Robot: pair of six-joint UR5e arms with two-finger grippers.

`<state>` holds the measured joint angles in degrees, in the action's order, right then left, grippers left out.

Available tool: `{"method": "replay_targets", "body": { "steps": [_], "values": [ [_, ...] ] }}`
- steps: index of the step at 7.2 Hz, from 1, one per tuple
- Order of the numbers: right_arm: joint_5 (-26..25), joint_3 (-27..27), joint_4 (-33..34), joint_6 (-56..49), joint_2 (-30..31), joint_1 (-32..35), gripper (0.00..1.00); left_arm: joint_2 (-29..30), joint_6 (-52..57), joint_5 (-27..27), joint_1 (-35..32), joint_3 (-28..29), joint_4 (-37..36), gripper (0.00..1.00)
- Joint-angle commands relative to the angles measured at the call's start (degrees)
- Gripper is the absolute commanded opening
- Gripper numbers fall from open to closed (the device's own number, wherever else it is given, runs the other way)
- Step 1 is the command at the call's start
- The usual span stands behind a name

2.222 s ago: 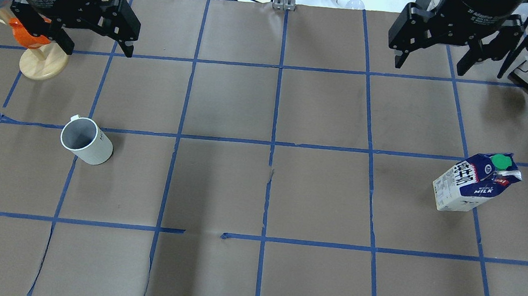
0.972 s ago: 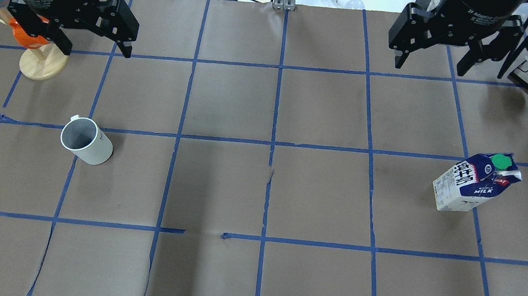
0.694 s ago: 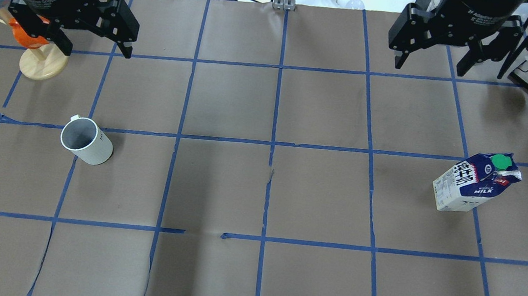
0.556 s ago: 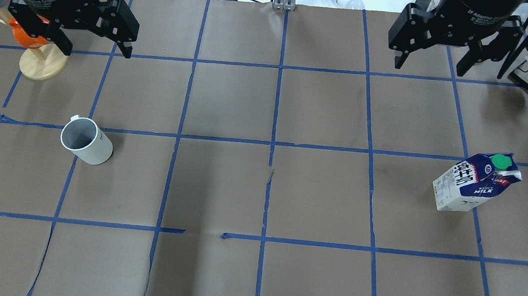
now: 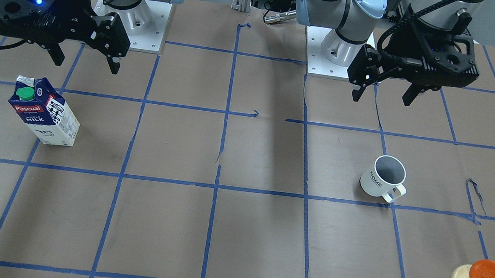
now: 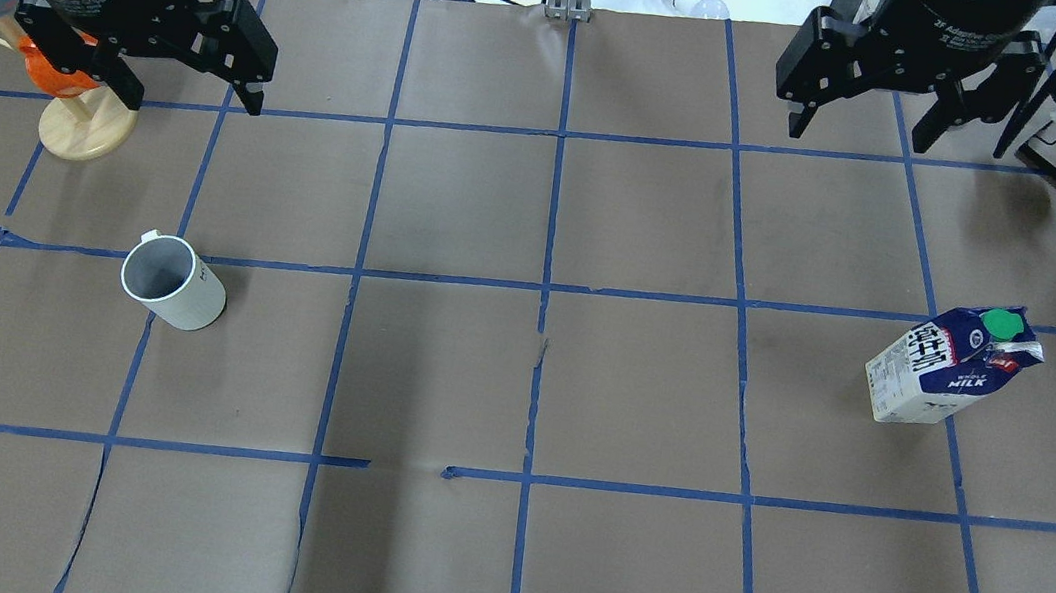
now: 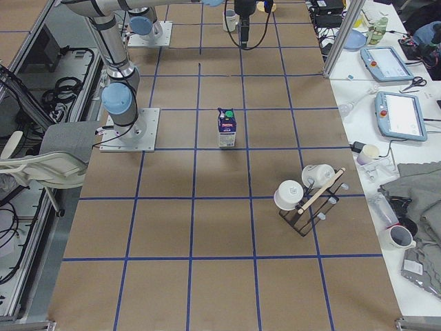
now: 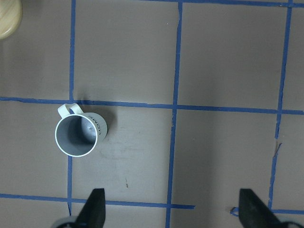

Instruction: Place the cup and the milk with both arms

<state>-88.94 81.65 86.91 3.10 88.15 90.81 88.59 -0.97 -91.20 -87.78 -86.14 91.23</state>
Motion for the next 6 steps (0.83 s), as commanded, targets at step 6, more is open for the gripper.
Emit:
{"method": "replay_targets", "body": {
  "steps": [6],
  "values": [
    [-1.1, 1.6, -0.2, -2.5, -0.3, -1.9, 1.0, 2.2, 21.5, 0.4, 15.4, -8.1, -1.7, 1.0]
  ]
}}
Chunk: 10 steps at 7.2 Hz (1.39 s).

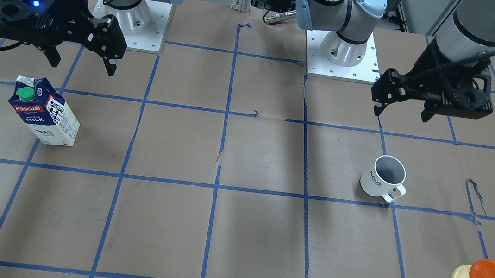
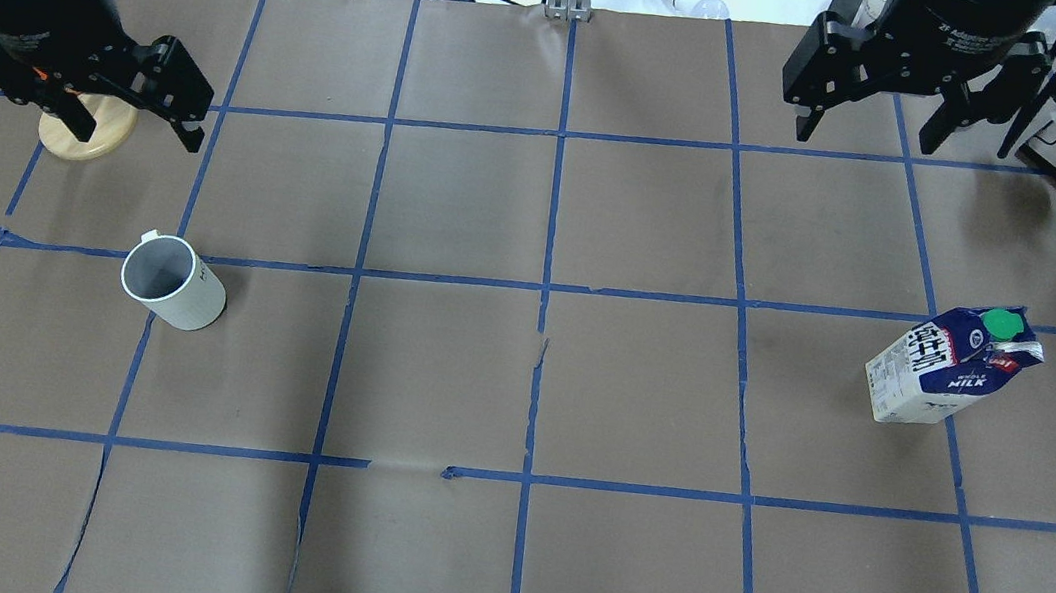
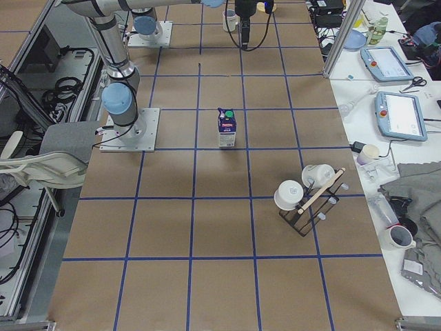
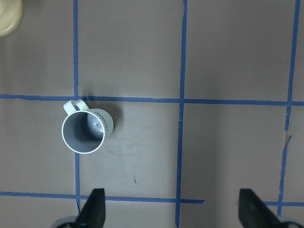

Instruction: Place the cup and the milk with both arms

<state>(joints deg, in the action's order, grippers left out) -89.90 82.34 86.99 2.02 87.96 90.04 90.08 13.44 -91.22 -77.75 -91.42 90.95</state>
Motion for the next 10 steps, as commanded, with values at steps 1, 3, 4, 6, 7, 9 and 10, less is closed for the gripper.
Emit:
{"method": "replay_targets", "body": {
  "steps": [1, 3, 4, 6, 7, 9, 10],
  "values": [
    [-0.2, 1.8, 0.0, -6.1, -0.1, -3.2, 1.0, 2.5, 11.2, 0.5, 9.2, -7.2, -8.5, 1.0],
    [-0.2, 4.7, -0.2, -14.6, 0.0, -11.2, 1.0, 5.1, 16.2, 1.0, 13.3, -19.5, -26.8, 1.0],
    [-0.2, 8.5, 1.0, -20.5, -0.3, -14.6, 1.0, 6.9, 16.7, 1.0, 13.4, -21.5, -30.1, 1.0],
    [-0.1, 15.4, 5.8, -25.3, -0.6, -20.1, 1.0, 9.5, 16.7, 1.0, 13.4, -21.5, -30.7, 0.95],
    [-1.1, 18.2, 7.5, -25.3, -0.9, -20.4, 1.0, 10.9, 17.0, 0.9, 13.4, -21.7, -31.1, 0.84],
    [-4.8, 22.8, 11.8, -25.6, -0.9, -20.5, 1.0, 12.7, 17.0, 1.0, 13.5, -22.1, -31.4, 0.36],
    [-4.8, 23.6, 12.8, -25.2, -0.9, -20.6, 1.0, 13.2, 17.0, 1.0, 13.5, -22.1, -31.4, 0.01]
  ]
}}
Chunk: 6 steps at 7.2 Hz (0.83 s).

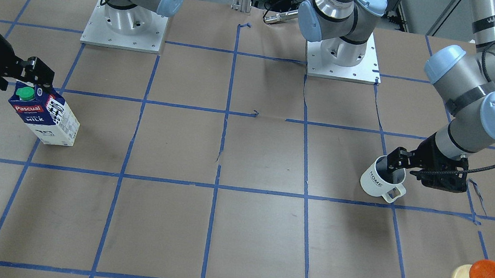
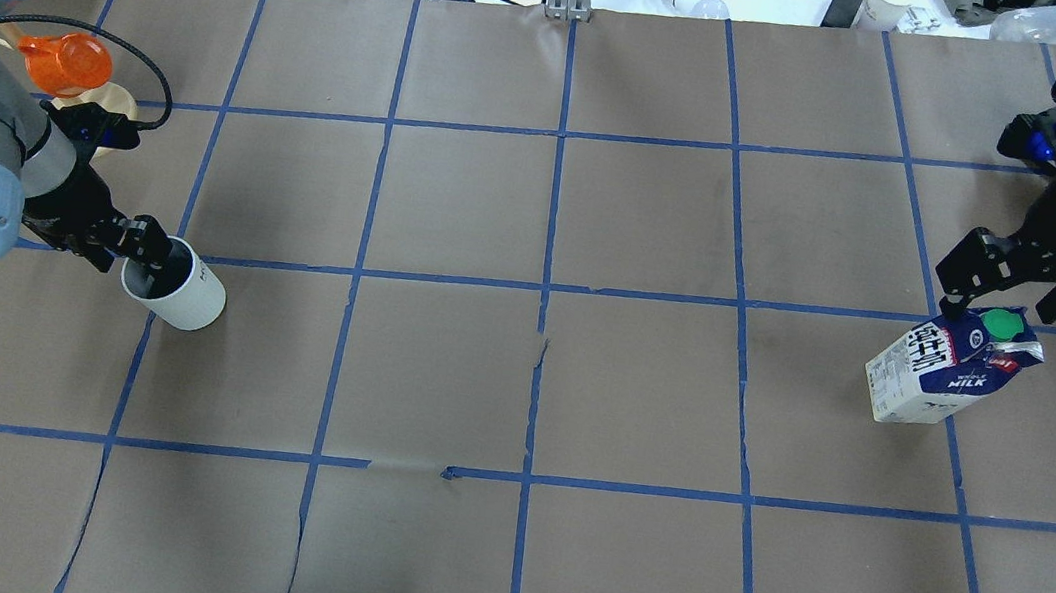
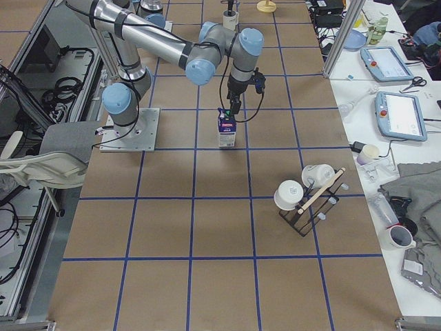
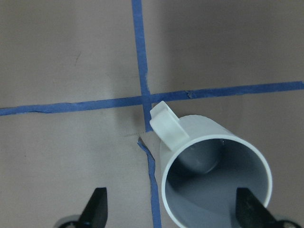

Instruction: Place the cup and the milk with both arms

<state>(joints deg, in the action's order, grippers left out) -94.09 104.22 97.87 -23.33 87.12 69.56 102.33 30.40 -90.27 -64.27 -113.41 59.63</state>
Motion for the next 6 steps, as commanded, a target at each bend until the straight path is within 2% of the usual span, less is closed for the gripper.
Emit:
{"method": "replay_targets", "body": {
  "steps": [1, 2, 3, 4, 5, 6],
  "values": [
    [-0.6, 2.2, 2.9, 0.0, 0.0, -0.1, 0.96, 1.1, -0.3, 0.1, 0.0, 0.3, -0.1, 0.0],
    [-0.7, 2.6, 3.5, -0.2, -0.6, -0.1, 0.86, 0.9, -2.2, 0.2, -0.5, 0.4, -0.2, 0.0],
    [-0.7, 2.6, 3.5, -0.4, -0.6, -0.1, 0.71, 0.9, -3.1, 0.7, -0.6, 0.5, -0.2, 0.0],
    [-0.7, 2.6, 3.4, -1.4, -0.7, -0.6, 0.52, -1.1, -5.2, 4.0, -1.6, 0.7, 0.3, 0.0],
    [-0.8, 2.6, 3.6, -3.4, -0.7, -1.8, 0.46, -2.1, -9.6, 7.4, -4.5, 1.3, 1.6, 0.0],
    [-0.7, 2.5, 3.6, -3.9, -0.7, -2.1, 0.38, -2.3, -19.3, 7.9, -10.8, 1.8, 1.5, 0.0]
  ]
}}
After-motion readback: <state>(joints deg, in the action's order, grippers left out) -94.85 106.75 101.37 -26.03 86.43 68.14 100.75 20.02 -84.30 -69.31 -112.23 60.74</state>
